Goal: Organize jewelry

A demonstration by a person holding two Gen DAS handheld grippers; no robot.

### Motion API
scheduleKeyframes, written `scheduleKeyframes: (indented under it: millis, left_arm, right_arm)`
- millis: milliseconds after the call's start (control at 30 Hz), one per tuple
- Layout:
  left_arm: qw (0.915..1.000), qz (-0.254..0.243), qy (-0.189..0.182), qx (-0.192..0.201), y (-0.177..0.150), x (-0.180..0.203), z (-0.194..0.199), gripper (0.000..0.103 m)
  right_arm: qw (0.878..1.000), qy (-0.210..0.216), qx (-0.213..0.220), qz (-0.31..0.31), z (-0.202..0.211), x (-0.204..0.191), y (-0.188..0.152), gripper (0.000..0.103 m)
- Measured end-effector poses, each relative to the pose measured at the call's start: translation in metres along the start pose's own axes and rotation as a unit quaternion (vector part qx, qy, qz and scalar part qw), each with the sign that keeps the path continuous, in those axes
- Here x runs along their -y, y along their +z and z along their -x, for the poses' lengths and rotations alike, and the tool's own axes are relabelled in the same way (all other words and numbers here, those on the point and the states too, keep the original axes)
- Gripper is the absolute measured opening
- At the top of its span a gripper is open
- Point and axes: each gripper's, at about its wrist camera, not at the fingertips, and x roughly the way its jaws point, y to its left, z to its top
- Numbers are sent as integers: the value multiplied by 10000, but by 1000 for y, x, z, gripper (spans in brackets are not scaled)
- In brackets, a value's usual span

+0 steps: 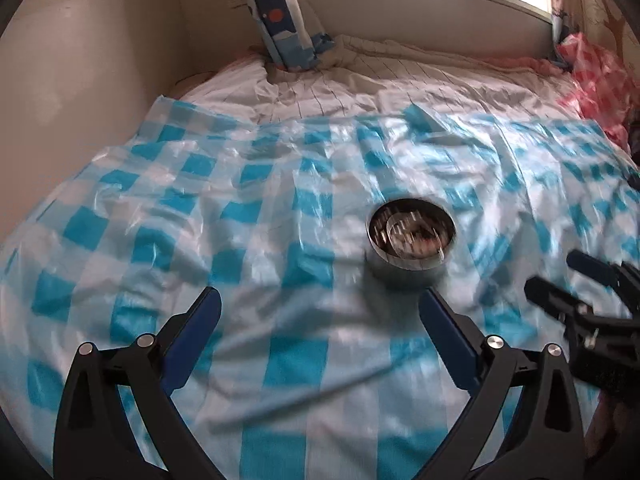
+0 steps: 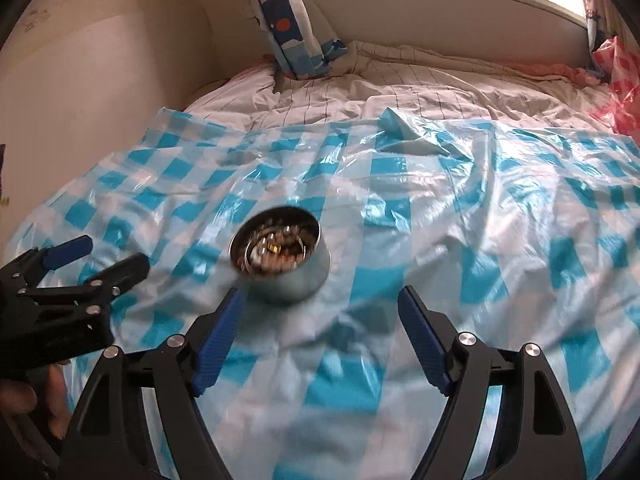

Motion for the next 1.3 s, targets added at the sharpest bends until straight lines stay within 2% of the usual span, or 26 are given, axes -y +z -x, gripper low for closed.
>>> scheduleKeyframes:
  millis: [167,300,400,467,567,667,833,1100,1300]
  left_arm:
    - [9993,75,-140,-349,-47,2,15,95]
    - [9989,252,-255,-300,-58,5,32,95]
    - [9982,309,-329,-405,-67,11,37,95]
    - [9986,281,-281,-360,-73,18,41,95]
    - [9993,140,-261,-227,-73,26,46,95]
    - [9983,356,-395,-257,-73,19,44,95]
    - [9963,625,-462,-362,-73,11,38,95]
    - [9986,248,-258,-379,-73,27,38,95]
    - [9982,315,-301,-417,-73,27,38,95]
  right_arm:
    - [10000,-6,-49,-14,22,3,-26,78]
    - [9999,-147,-47,-44,43,9,-43,80]
    - [9995,-227,-52,-203,55,18,-55,82]
    - [9991,-347,56,-220,63,21,-59,88]
    - [9986,-485,52,-200,62,24,-64,88]
    - [9983,-546,-74,-173,56,26,-65,89]
    - [9980,-611,-53,-134,56,29,-65,92]
    - [9979,-640,-53,-57,55,29,-65,94]
    - [9978,-657,-47,-36,55,27,-65,95]
